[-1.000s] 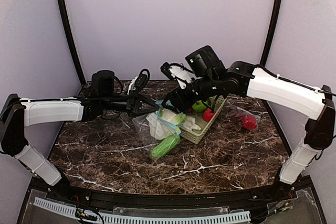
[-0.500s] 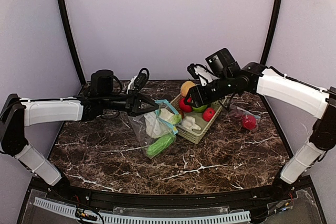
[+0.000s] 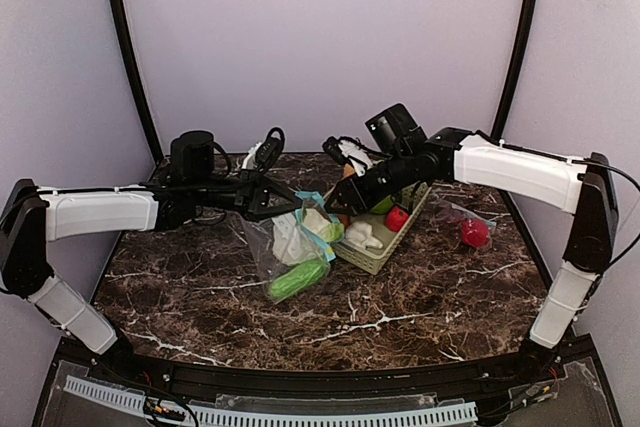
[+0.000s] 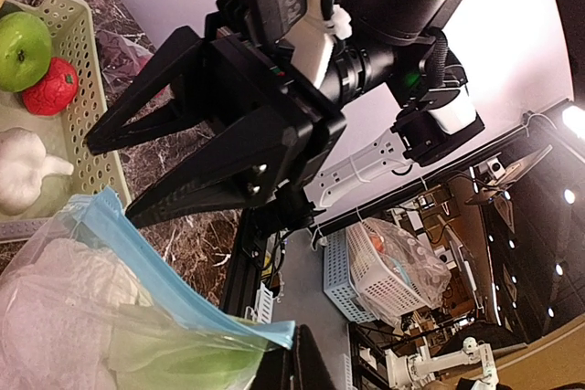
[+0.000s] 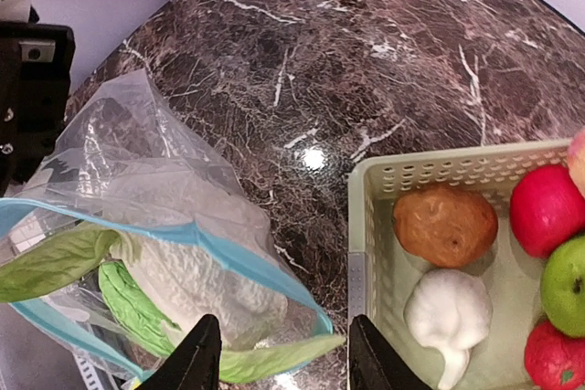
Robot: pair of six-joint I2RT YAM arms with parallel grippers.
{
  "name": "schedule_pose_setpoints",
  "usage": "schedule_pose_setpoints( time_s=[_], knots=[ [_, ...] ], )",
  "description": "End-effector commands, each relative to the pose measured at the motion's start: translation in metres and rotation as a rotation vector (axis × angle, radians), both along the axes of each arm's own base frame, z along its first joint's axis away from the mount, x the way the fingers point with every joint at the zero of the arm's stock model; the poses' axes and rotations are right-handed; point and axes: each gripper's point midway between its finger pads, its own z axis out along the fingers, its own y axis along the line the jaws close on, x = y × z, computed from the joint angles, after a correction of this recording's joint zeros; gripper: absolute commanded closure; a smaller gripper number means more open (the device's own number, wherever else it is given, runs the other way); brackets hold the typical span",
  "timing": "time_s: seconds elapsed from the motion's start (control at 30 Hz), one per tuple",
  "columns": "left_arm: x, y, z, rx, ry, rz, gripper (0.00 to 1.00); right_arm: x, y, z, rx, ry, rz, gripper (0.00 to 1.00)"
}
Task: Place the food in the zip-top bag and seal the zipper
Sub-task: Place the fake vegetable in the zipper food storage bag.
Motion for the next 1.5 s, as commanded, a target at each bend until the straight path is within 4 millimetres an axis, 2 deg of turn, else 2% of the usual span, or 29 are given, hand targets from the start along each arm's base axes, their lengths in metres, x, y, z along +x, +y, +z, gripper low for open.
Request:
schedule_pose_setpoints(
  time_s=[0.0,0.23,0.43,0.63,0.7,0.8,0.83,0.93,1.03,1.07,1.1,1.17,1.23,1.33,1.4,1.47],
  knots=[
    [-0.010,0.004,0.030,-0.062,-0.077,-0.037,0.99,0.009,0.018,0.011,0.049,-0.072,0.103,0.56],
    [-0.013,0.005,0.035,-0.066,-0.084,-0.044,0.99,0.015,0.022,0.004,0.060,-0.088,0.148,0.60],
    [-0.013,0.006,0.034,-0.065,-0.079,-0.045,0.99,0.013,0.028,0.007,0.082,-0.100,0.200,0.69],
    [-0.012,0.005,0.035,-0.066,-0.076,-0.044,0.99,0.004,0.034,0.010,0.115,-0.094,0.270,0.71],
    [-0.012,0.004,0.036,-0.068,-0.076,-0.045,0.99,0.003,0.035,0.009,0.117,-0.089,0.281,0.79],
    [-0.011,0.005,0.037,-0.066,-0.080,-0.043,0.99,0.004,0.033,0.009,0.103,-0.091,0.274,0.99],
    [-0.011,0.006,0.035,-0.056,-0.083,-0.036,0.99,0.005,0.031,0.011,0.095,-0.095,0.262,1.00],
    [-0.002,0.014,0.023,0.004,-0.096,0.016,0.99,0.009,0.018,0.016,0.054,-0.102,0.197,1.00],
    [0.013,0.030,-0.003,0.139,-0.112,0.114,0.99,0.008,0.000,0.020,-0.012,-0.059,0.099,1.00],
    [0.018,0.035,-0.011,0.182,-0.114,0.144,0.99,0.004,-0.006,0.023,-0.025,-0.035,0.081,1.00],
    [0.025,0.043,-0.028,0.287,-0.124,0.196,0.99,-0.002,-0.010,0.026,-0.027,0.005,0.066,1.00],
    [0.037,0.056,-0.051,0.426,-0.140,0.259,0.99,-0.019,-0.013,0.033,-0.001,0.086,0.070,1.00],
    [0.043,0.060,-0.063,0.493,-0.142,0.273,0.99,-0.034,-0.012,0.036,0.037,0.160,0.078,1.00],
    [0.043,0.053,-0.068,0.491,-0.126,0.251,0.99,-0.047,-0.007,0.038,0.101,0.263,0.060,1.00],
    [0.042,0.047,-0.071,0.491,-0.124,0.237,0.97,-0.043,-0.006,0.035,0.127,0.306,-0.012,1.00],
    [0.043,0.046,-0.071,0.502,-0.135,0.243,0.86,-0.034,-0.004,0.034,0.167,0.335,-0.099,1.00]
  ],
)
